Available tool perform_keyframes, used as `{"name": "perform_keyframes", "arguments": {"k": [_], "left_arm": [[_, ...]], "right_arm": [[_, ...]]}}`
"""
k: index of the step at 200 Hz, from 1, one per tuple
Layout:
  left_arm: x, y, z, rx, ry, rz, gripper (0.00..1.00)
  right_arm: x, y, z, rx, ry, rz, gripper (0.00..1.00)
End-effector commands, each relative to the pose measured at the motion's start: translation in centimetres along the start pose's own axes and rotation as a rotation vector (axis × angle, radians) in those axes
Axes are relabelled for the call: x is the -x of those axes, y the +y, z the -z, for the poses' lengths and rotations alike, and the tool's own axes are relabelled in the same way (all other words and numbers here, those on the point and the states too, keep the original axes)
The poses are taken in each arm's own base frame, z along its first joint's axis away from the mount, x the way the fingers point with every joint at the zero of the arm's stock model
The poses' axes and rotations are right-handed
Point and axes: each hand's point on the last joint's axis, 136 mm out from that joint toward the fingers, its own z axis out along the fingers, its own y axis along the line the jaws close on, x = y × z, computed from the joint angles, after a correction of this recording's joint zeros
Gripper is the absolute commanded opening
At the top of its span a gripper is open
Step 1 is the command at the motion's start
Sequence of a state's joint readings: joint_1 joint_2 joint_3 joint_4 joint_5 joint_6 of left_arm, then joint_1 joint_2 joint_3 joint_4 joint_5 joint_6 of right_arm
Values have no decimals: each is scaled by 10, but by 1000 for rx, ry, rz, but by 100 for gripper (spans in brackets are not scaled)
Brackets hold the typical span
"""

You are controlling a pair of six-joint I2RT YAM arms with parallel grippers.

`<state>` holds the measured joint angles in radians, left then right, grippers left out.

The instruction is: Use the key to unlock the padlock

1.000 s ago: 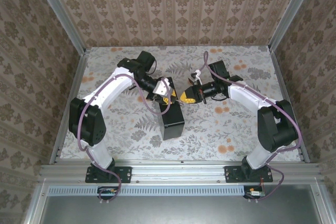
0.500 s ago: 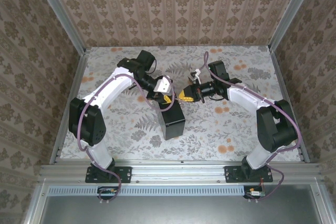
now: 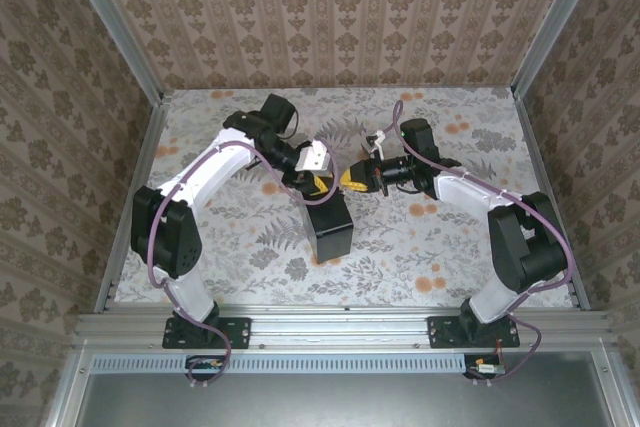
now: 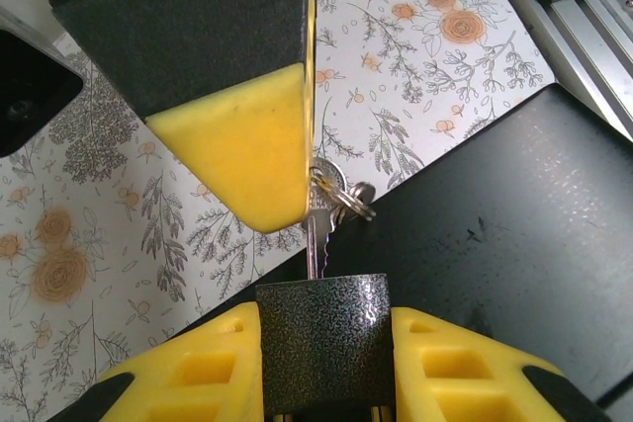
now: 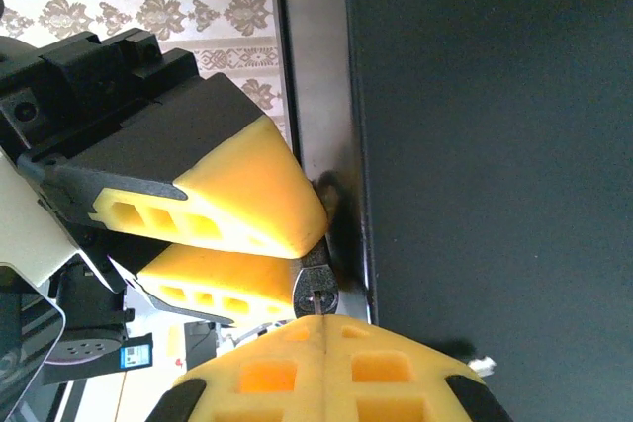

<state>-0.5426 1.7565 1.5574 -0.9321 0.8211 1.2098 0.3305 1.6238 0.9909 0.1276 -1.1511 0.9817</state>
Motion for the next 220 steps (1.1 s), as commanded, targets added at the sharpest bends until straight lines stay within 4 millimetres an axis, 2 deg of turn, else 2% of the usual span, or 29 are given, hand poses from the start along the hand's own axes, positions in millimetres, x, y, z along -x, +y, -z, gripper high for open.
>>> {"name": "perform_keyframes", "arguments": {"k": [1,33,80,112,162,198,220], "left_arm": [[52,1,0,12,-192,-120,18],[54,-10,-2,-23,-209,-146,17],[52,5,-2,21,-186,-78,19],[50,10,-2,44,-170,-53,21],[46,9,-5,48,-165,-56,35],[43,8,-8,39,-167,-40,29],[40,6,-10,24,-171,-27,31]], "right_arm": [[-7,21,-11,35,13,71,0],[-2,20,-12,36,4,75,0],[1,30,-13,73,4,91,0],[-7,24,-11,58,8,67,0],[-8,18,-6,47,5,58,0],[-9,17,-7,59,5,63,0],[-7,13,-9,69,8,94,0]]}}
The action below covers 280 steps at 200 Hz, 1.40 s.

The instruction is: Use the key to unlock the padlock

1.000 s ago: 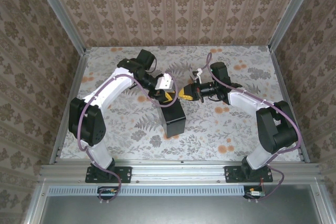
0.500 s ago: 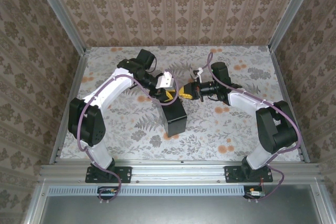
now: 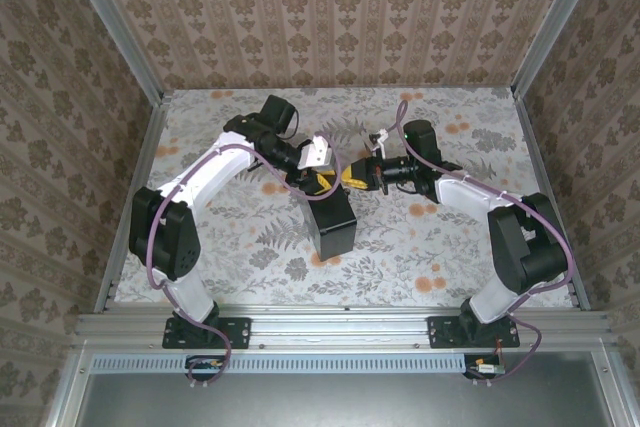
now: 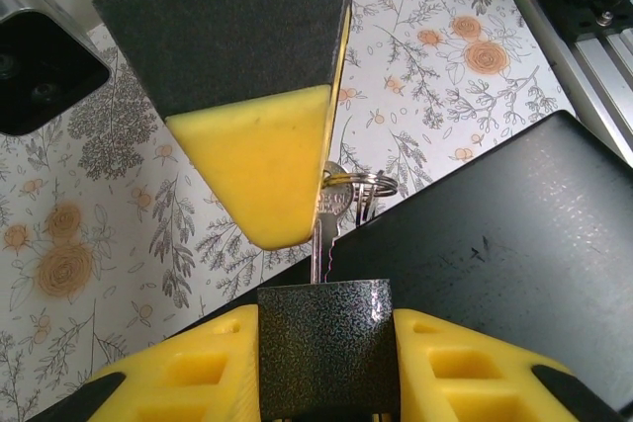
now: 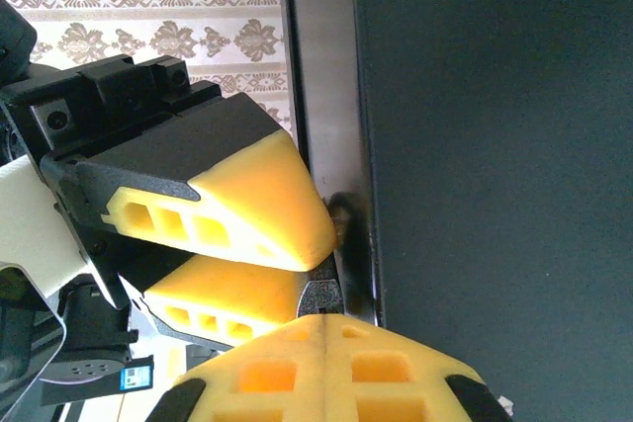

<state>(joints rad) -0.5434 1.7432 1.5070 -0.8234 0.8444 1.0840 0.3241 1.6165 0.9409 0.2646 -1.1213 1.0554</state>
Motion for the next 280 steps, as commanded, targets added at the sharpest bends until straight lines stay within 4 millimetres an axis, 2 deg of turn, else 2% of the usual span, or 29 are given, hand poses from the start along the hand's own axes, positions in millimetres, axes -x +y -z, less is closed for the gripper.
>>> {"name": "perform_keyframes", "arguments": {"k": [1,30,49,87,113,124,149,175,186,205,246,280], "left_arm": [[37,-5,-8,-20,-132,-93,31],[34,-3,-10,-22,-110,-68,30],[32,-1,-12,-14,-102,-63,26],[32,-1,-15,6,-125,-70,22],[36,-13,-15,-40,-164,-100,15],[35,-12,-17,-35,-161,-99,14],[27,-3,-17,14,-118,-83,10],[22,-4,-16,25,-98,-68,10],[22,-4,-15,29,-99,-63,9],[24,-5,-13,25,-116,-59,10],[23,-6,-11,21,-122,-45,9],[22,-5,-7,27,-126,-37,9]], "right_arm": [[-15,14,-11,53,61,84,0],[-7,20,-17,90,67,108,0],[-8,27,-22,102,87,122,0],[-10,28,-30,108,101,105,0],[-4,38,-29,121,77,93,0],[-4,40,-29,125,80,89,0],[-10,32,-25,92,91,35,0],[-15,20,-20,39,87,-10,0],[-14,20,-18,35,76,-11,9],[-11,20,-16,30,62,-13,18],[-8,20,-11,26,47,-18,23],[-2,14,4,13,8,-34,34]]}}
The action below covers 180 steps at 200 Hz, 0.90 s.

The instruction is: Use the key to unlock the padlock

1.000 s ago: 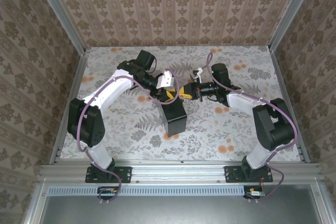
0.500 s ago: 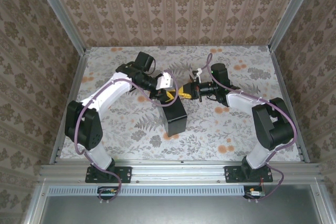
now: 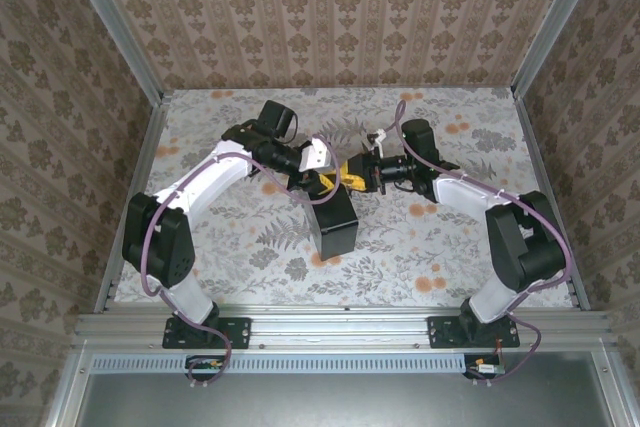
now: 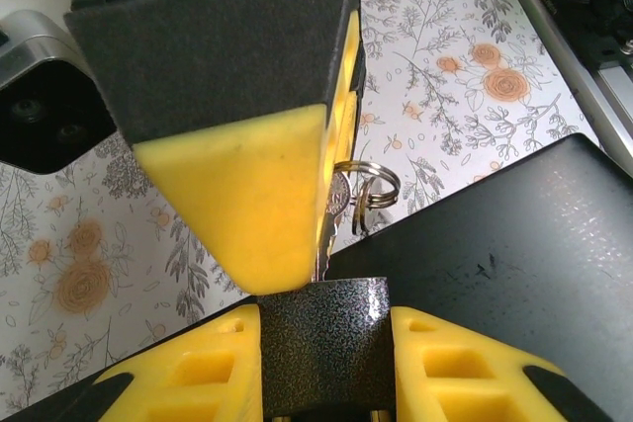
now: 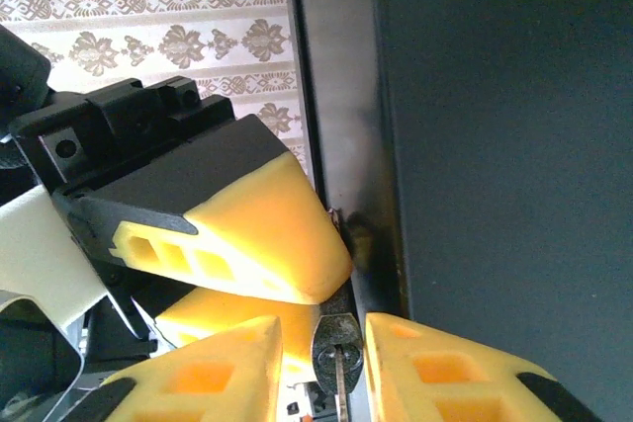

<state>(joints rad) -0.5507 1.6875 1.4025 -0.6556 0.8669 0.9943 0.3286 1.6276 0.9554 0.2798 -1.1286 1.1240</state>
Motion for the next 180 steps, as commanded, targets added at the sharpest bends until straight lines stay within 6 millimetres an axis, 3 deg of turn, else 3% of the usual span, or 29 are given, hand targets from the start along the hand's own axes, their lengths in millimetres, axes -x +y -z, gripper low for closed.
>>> {"name": "perform_keyframes", "arguments": {"k": [1,38,124,180], "left_arm": [[16,-6,-5,-26,-69,-30,9],[15,-7,-5,-32,-67,-23,9],[13,-4,-1,-17,-67,-14,8],[13,-3,0,-13,-68,-12,8]], "right_arm": [[-4,10,7,3,-2,18,34],[-4,10,13,-16,-13,19,44],[-10,-6,34,-68,-43,-14,46],[-13,-5,41,-62,-57,-8,30]]}}
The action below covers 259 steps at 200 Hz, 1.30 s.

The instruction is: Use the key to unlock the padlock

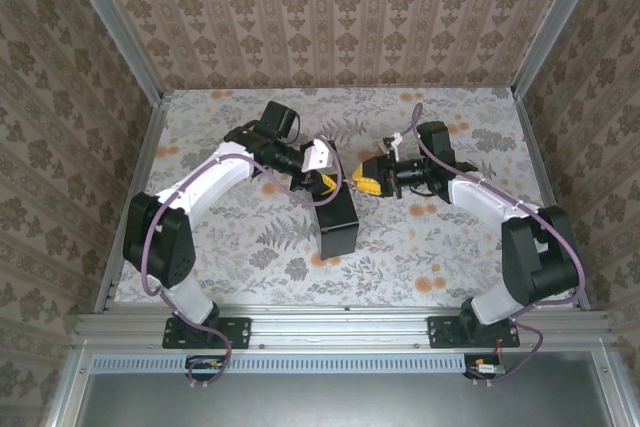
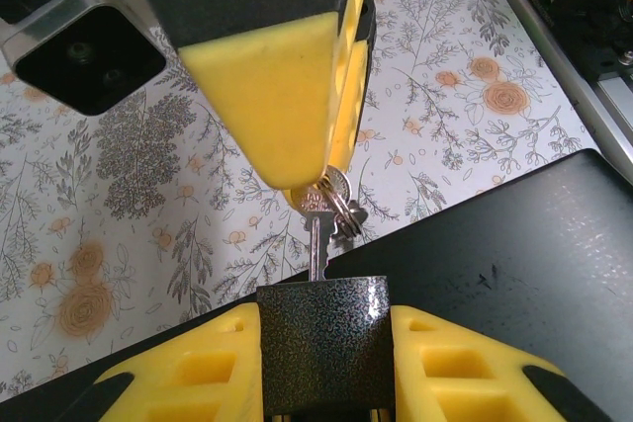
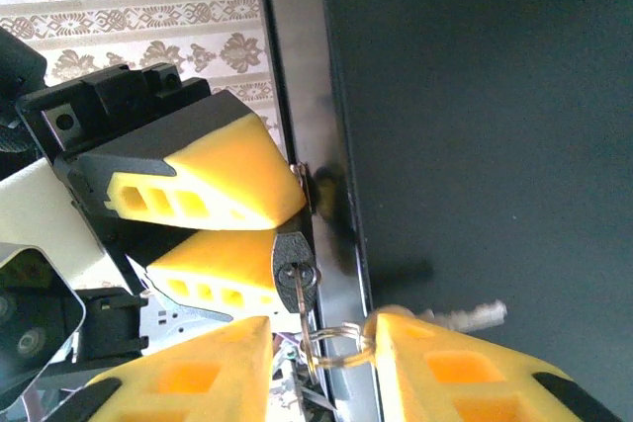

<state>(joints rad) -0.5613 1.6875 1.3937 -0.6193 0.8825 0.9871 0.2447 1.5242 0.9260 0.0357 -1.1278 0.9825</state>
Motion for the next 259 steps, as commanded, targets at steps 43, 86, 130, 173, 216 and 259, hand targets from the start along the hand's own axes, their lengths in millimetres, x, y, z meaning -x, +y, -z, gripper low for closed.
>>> {"name": "perform_keyframes", "arguments": {"k": [43,86,130,173,216,259], "left_arm": [[8,-2,4,-10,-43,10,8],[9,-1,4,-9,-44,11,8],[9,-1,3,-14,-49,12,7],[10,0,4,-14,-48,13,7],[10,0,3,-15,-48,16,7],[12,0,4,-15,-50,13,7]], "right_arm": [[-6,7,7,8,-17,26,31],[-8,9,7,18,-16,30,25],[-6,11,4,27,-16,36,23],[-5,11,-1,33,-7,34,20],[-8,9,-3,32,2,31,16],[-10,6,-6,27,12,27,13]]}}
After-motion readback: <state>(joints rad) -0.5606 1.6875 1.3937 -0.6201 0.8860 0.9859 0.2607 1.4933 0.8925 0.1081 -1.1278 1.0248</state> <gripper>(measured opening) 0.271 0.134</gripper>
